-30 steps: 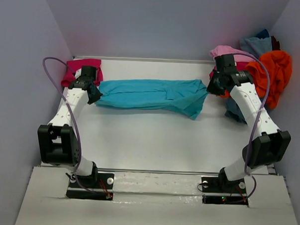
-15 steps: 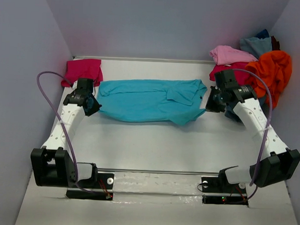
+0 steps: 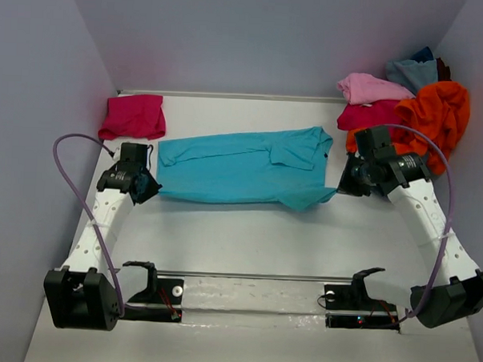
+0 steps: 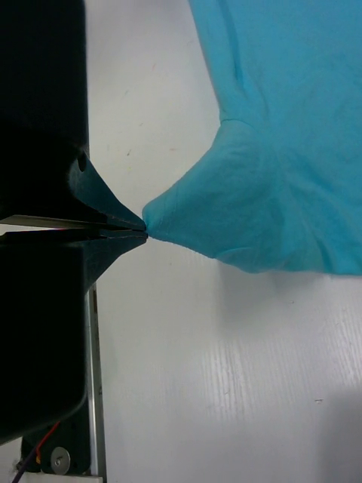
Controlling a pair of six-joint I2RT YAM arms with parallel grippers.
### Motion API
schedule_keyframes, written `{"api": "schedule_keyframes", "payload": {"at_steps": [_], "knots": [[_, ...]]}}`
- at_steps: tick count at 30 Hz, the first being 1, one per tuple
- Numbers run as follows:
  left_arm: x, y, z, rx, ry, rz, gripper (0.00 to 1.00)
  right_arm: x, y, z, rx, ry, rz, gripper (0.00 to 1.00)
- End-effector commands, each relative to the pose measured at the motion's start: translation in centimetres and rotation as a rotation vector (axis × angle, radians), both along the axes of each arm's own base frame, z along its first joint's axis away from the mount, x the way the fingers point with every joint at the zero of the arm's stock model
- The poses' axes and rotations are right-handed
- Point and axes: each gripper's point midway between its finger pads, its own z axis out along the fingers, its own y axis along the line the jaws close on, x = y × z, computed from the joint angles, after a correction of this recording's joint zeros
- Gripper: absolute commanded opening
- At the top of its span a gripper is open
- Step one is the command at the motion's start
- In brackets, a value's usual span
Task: Fold and stack the t-shirts
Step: Fold the tshirt
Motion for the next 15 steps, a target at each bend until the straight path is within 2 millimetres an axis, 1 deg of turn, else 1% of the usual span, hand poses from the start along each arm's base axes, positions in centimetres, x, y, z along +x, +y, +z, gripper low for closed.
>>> {"api": "schedule_keyframes", "payload": {"at_steps": [1, 5, 6, 8, 14, 15], "knots": [[-1.4, 0.6, 0.5, 0.014, -0.010, 0.027, 0.06, -2.3, -0.3, 0.5, 0.008, 0.008, 0.000, 0.07], [-1.8, 0.6, 0.7, 0.009, -0.022, 0.042, 0.06, -3.4, -0.8, 1.1, 0.004, 0.004, -0.009, 0.07], [-1.8, 0.6, 0.9, 0.008, -0.027, 0.044, 0.06, -3.5, -0.9, 1.6, 0.007, -0.012, -0.010, 0.07], [-2.0, 0.6, 1.1, 0.007, -0.030, 0.050, 0.06, -4.1, -1.2, 2.0, 0.004, -0.010, -0.017, 0.07], [-2.3, 0.7, 1.4, 0.008, -0.035, 0.051, 0.06, -5.1, -1.6, 2.3, 0.001, -0.007, -0.026, 0.07], [-2.5, 0.9, 1.4, 0.009, -0.035, 0.062, 0.06, -5.3, -1.7, 2.4, 0.001, -0.007, -0.026, 0.07]]}}
